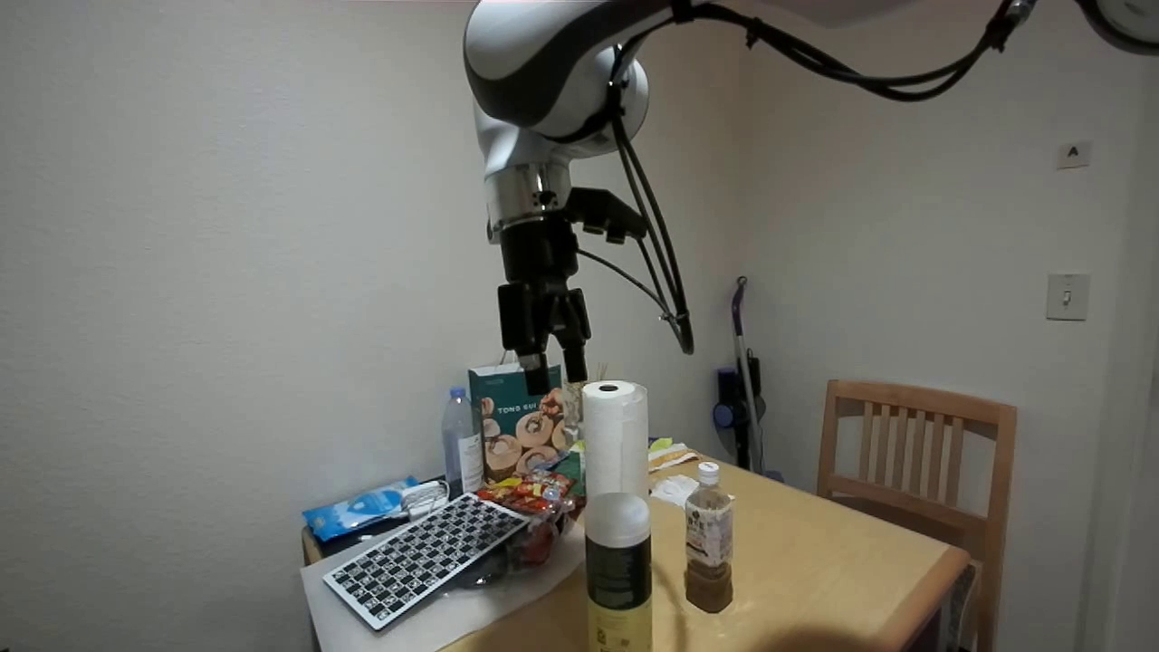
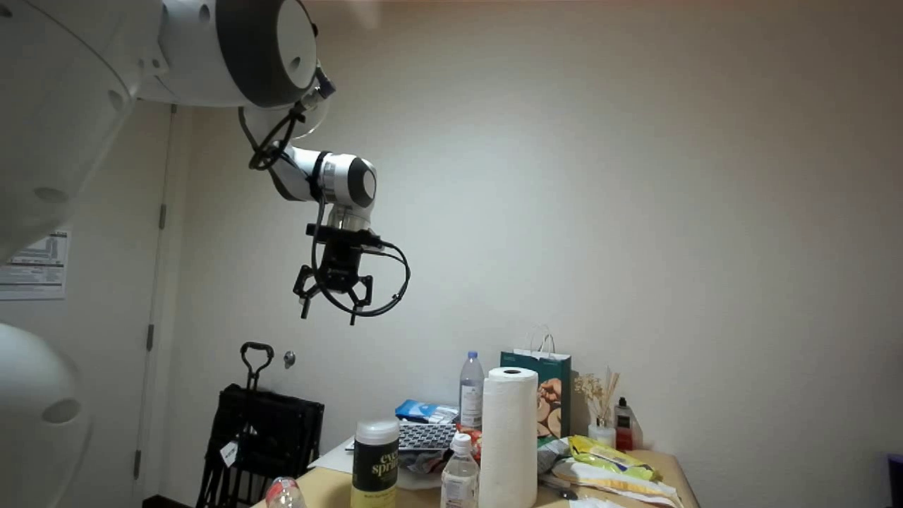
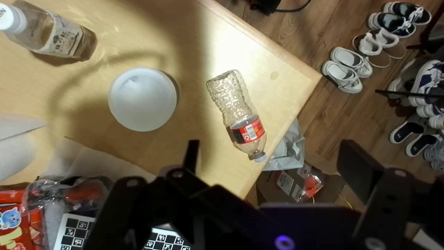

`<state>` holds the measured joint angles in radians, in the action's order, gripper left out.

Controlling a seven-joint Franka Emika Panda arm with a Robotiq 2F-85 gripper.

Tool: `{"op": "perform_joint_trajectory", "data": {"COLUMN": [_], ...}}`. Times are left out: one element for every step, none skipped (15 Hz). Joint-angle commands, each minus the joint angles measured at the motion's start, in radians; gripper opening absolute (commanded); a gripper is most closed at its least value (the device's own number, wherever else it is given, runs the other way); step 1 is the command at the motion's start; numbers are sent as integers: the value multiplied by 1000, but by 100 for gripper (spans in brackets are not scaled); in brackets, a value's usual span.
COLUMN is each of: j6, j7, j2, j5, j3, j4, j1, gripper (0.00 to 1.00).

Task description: Pick up the bottle and put it up right on the table

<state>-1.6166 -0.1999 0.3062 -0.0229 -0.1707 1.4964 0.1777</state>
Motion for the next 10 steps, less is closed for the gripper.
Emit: {"op": "perform_joint_trajectory", "data": {"j6": [-128,-169,-216,-254,-292,-318,-342,-353,-331,-311], "j7": [60,72,89,99,104,108,111,111,112,98], "j2": [-6,-4,-5,-2,-1,0,-2,-1,1,25], "j5": [-47,-62,-73,-85,-104,-117,-121,-120,-106,-94], "j3": [-24,-31,-37,-42,-48,-53,-56,-59,-55,-57], "j4": [102,127,163,190,221,248,273,289,285,244], "j1": [27,35,45,51,55,59,63,65,65,69], "gripper": [100,100,100,100,100,100,100,100,100,100]}}
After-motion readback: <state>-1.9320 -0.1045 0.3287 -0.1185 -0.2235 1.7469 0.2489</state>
